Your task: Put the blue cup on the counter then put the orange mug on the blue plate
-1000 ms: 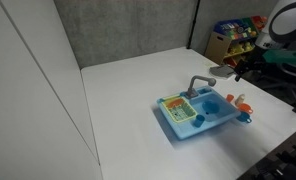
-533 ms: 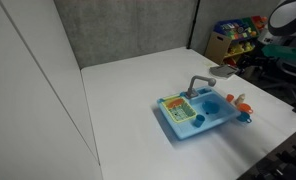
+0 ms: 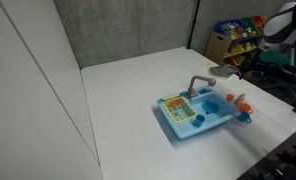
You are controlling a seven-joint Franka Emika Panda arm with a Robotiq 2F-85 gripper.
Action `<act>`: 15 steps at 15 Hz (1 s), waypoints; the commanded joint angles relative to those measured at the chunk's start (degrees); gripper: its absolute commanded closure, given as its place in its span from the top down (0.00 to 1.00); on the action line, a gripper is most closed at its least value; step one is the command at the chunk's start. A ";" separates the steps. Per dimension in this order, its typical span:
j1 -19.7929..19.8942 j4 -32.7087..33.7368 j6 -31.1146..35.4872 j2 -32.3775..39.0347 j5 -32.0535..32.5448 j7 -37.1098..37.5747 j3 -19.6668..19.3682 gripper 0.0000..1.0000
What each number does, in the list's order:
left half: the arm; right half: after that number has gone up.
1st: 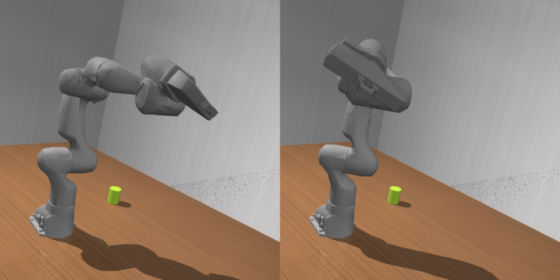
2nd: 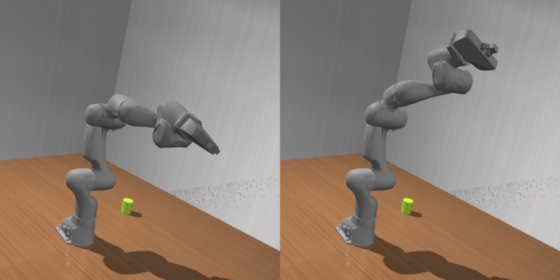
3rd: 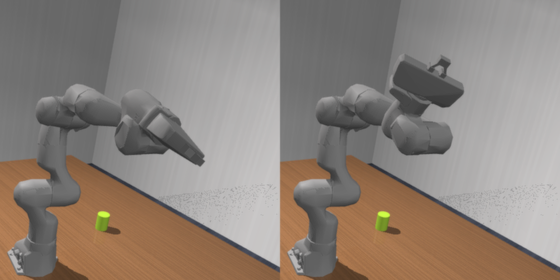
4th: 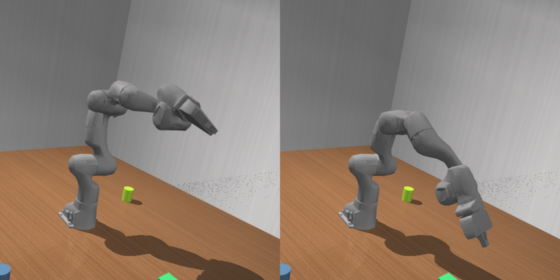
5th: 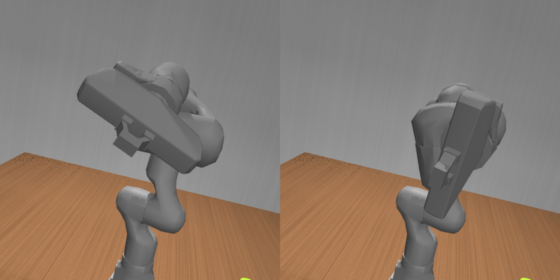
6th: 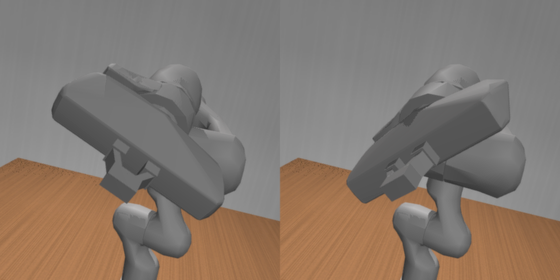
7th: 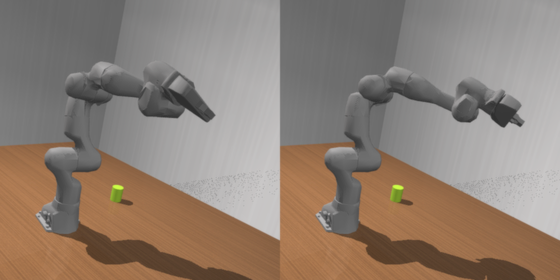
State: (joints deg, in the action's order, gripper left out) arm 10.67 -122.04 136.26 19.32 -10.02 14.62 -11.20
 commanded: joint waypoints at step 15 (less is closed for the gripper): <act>0.36 4.49 9.06 12.30 -1.19 1.53 0.12 1.00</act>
State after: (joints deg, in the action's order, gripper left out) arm 11.11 -117.67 145.50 31.60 -11.19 16.16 -10.98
